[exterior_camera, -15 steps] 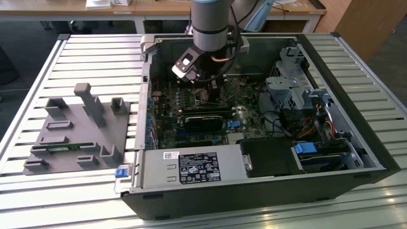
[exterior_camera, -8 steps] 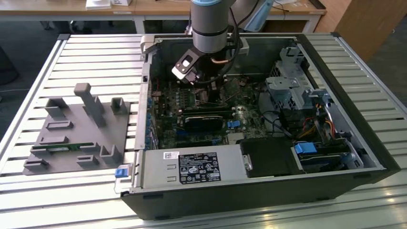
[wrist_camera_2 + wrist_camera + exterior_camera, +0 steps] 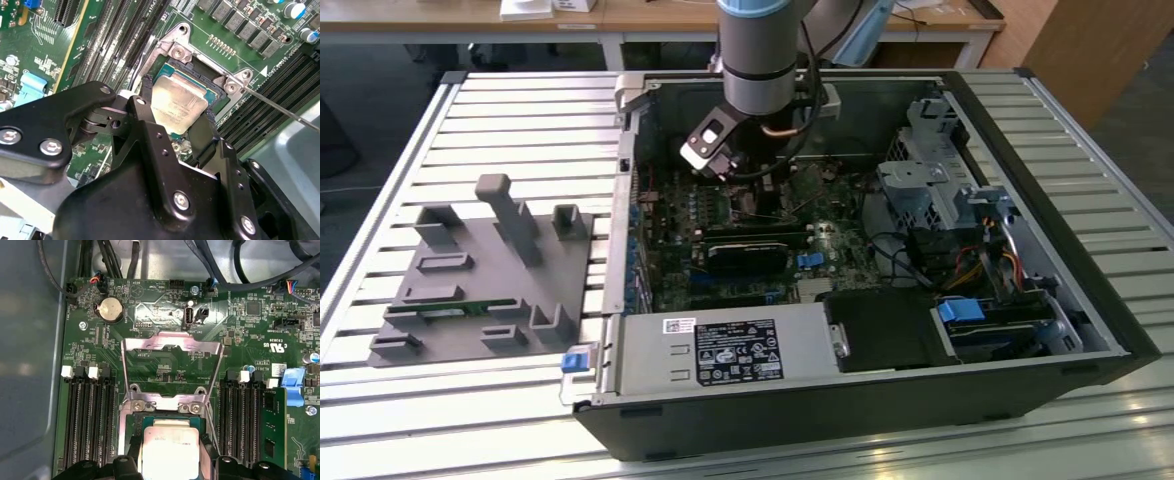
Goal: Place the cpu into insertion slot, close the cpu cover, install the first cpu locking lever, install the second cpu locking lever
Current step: 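Place the cpu into insertion slot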
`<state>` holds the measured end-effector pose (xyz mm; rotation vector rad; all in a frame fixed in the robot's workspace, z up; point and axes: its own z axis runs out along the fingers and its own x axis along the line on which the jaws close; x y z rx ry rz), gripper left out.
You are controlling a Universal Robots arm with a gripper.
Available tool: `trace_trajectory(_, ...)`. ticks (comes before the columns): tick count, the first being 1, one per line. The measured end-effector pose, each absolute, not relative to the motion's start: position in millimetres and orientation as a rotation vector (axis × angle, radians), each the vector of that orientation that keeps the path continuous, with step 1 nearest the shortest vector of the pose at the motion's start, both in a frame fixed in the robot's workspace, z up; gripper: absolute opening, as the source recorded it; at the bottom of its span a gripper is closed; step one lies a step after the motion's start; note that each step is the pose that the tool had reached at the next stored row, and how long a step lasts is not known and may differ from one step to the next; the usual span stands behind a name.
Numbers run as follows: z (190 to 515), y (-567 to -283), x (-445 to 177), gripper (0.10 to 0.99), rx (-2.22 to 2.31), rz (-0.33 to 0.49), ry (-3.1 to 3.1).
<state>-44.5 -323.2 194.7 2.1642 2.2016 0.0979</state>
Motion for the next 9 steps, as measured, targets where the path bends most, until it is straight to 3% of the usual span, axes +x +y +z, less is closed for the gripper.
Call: trace_trajectory(9,194.0,-322.3,-45.1,0.537,2.164,0.098,2.202)
